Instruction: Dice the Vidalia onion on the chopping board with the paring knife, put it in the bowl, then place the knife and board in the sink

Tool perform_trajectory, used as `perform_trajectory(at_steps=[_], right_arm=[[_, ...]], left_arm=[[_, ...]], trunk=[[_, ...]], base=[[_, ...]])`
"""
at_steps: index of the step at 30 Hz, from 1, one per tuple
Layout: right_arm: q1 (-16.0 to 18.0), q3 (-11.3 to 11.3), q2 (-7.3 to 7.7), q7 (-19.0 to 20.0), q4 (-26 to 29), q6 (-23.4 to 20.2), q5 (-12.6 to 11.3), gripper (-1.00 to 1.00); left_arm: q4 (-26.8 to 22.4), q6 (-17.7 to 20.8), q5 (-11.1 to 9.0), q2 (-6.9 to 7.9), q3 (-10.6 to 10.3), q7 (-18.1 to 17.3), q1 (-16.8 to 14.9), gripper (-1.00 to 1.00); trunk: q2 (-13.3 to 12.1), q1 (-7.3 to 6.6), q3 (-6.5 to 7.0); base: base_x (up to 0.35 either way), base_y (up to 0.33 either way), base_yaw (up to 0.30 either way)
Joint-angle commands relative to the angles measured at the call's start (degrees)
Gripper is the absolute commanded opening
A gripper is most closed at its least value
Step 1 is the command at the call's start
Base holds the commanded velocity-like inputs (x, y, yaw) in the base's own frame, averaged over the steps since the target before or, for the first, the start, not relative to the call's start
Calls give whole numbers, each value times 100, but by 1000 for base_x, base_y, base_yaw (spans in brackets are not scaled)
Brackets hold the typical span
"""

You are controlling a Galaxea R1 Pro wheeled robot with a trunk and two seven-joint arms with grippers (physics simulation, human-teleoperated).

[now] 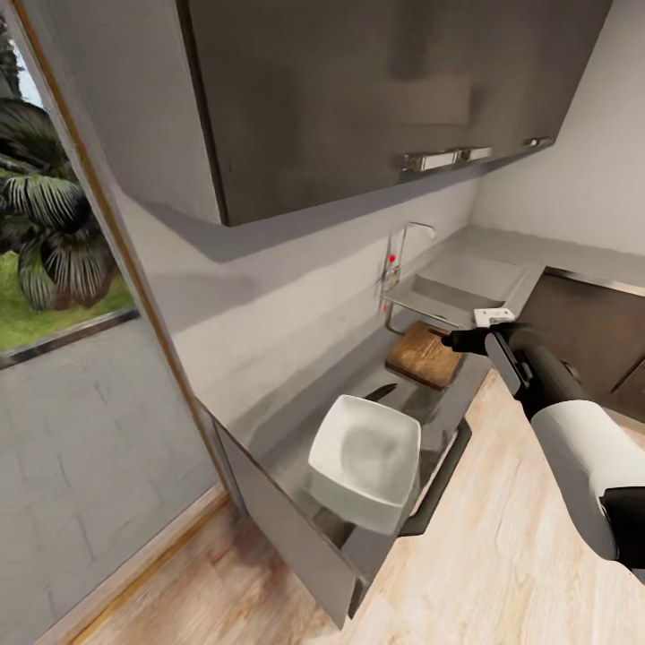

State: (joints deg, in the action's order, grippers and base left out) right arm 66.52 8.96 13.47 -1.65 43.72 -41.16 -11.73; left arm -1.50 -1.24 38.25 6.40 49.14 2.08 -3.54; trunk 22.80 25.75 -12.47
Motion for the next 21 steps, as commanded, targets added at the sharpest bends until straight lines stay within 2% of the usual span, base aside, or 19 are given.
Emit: perform_trajectory(at_steps=[1,21], right_arm=[[7,21,6,-22,5,-26,-31,100],[6,-9,-2,-238,-26,-41,-32,100]], left_arm=[[11,-13,60,2,43,21,-6,100],[16,-12,60,1,43,21,-6,100]], trunk=[[12,3,-11],[12,3,-11]], base=[[0,320,0],[0,319,0]])
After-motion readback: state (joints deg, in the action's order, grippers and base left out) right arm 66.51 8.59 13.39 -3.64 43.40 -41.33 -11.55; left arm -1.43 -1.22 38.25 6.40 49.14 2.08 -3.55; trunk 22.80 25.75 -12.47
